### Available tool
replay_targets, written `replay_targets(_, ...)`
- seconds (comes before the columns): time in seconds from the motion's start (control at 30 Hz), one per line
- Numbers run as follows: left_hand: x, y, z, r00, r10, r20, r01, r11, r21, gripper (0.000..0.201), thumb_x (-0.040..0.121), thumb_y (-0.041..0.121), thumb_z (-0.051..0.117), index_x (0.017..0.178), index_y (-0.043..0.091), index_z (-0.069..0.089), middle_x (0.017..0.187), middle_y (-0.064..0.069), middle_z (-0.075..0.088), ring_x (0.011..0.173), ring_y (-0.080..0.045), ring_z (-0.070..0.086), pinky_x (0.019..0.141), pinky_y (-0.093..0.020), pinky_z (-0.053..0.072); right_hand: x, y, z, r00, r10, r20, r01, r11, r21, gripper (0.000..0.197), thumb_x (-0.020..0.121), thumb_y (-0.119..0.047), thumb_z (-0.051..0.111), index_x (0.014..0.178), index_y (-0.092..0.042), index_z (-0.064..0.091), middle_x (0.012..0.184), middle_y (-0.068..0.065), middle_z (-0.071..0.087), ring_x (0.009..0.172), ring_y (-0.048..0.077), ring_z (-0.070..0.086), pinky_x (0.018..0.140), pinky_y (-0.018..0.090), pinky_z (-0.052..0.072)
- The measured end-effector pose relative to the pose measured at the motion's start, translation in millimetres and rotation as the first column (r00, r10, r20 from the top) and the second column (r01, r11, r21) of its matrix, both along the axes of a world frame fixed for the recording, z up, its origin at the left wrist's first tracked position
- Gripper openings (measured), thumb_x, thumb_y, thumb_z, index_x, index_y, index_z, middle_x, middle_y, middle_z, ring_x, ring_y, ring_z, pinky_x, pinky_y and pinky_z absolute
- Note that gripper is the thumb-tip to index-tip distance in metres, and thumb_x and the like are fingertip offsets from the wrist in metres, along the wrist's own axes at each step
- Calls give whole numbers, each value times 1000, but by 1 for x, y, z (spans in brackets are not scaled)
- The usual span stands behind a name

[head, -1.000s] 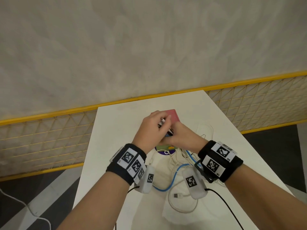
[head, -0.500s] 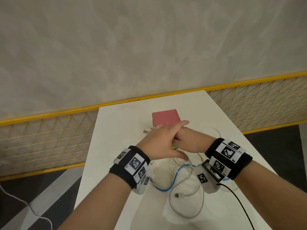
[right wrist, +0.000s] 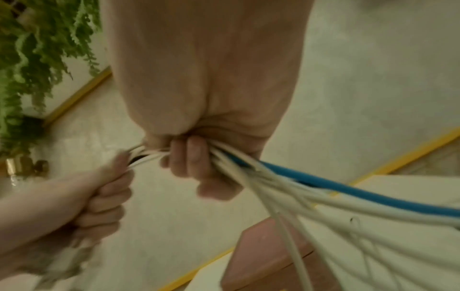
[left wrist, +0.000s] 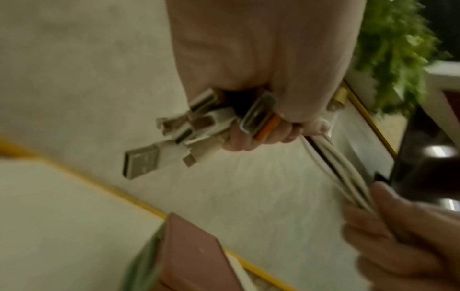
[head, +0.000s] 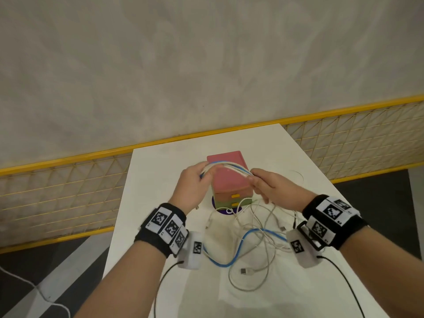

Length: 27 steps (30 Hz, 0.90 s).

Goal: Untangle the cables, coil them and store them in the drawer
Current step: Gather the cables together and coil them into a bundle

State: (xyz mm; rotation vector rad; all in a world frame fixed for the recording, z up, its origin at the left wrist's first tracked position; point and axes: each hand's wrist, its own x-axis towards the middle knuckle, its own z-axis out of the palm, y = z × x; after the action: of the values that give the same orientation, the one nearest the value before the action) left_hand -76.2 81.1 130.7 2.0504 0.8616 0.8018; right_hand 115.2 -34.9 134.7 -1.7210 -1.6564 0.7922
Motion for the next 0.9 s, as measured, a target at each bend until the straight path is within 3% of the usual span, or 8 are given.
replay_targets(0.17, 21, -25, 3, 967, 122, 223, -42, 943, -330, 36, 100, 44, 41, 95, 20, 67, 48, 17, 51, 44, 2, 46, 45, -12, 36, -33, 10, -8, 994, -105, 10, 102, 982, 157, 36, 102, -35, 29, 84, -9, 46, 70, 15, 54, 67, 34, 55, 67, 47, 46)
replay_targets(0.37, 30, -41, 0, 930, 219, 296, -26, 842, -539, 42, 74, 45, 78, 62, 12, 56, 52, -8, 52, 51, -16, 50, 53, -26, 45, -55, 17, -6, 988, -32, 153, 12, 992, 127, 29, 101, -20, 33, 75, -14, 45, 58, 8, 52, 51, 27, 48, 49, 35, 36)
replay_targets(0.47, 32, -43, 1, 918, 307, 250, -149, 852, -501, 41, 81, 38, 75, 66, 4, 59, 50, -2, 45, 45, -13, 45, 48, -24, 40, -58, 17, -7, 986, 8, 167, -29, 992, 126, 17, 100, -22, 35, 93, -13, 47, 66, 13, 59, 54, 31, 54, 54, 44, 44)
replay_targets(0.53, 32, -41, 6, 868, 410, 279, -239, 839, -489, 36, 86, 35, 70, 63, 10, 56, 51, 0, 49, 48, -15, 49, 50, -27, 42, -57, 14, -4, 989, 52, 138, -75, 984, 161, 17, 100, -28, 39, 109, -16, 48, 72, 8, 63, 58, 25, 57, 56, 38, 46)
replay_targets(0.63, 25, -26, 15, 744, 565, 355, -313, 766, -562, 34, 90, 38, 64, 69, 14, 53, 51, 4, 49, 49, -16, 50, 51, -27, 42, -50, 8, -1, 989, 83, 120, -98, 987, 126, 27, 99, -38, 44, 93, -14, 56, 66, 4, 58, 58, 23, 53, 55, 34, 41)
replay_targets(0.73, 18, -16, 27, 656, 597, 462, -257, 752, -607, 33, 94, 40, 58, 74, 14, 56, 59, 8, 63, 60, -13, 65, 61, -33, 52, -46, 3, -7, 993, 101, -67, -100, 995, 12, 35, 98, -39, 45, 82, -9, 53, 57, -6, 45, 50, 16, 41, 49, 27, 37)
replay_targets(0.83, 15, -13, 42, 582, 505, 637, -86, 817, -569, 29, 101, 32, 49, 81, 13, 59, 79, 4, 73, 86, -19, 74, 76, -29, 57, -44, -2, -16, 942, 113, -315, -139, 988, -63, 30, 100, -31, 44, 73, -19, 52, 58, -8, 37, 47, 13, 34, 49, 30, 40)
replay_targets(0.9, 9, -9, 47, 563, 460, 687, -42, 846, -532, 29, 102, 28, 47, 79, 13, 56, 63, 1, 65, 66, -20, 69, 67, -27, 57, -39, -5, -20, 897, 116, -426, -167, 982, -85, 30, 101, -25, 42, 74, -20, 52, 56, -11, 31, 47, 8, 29, 51, 34, 43)
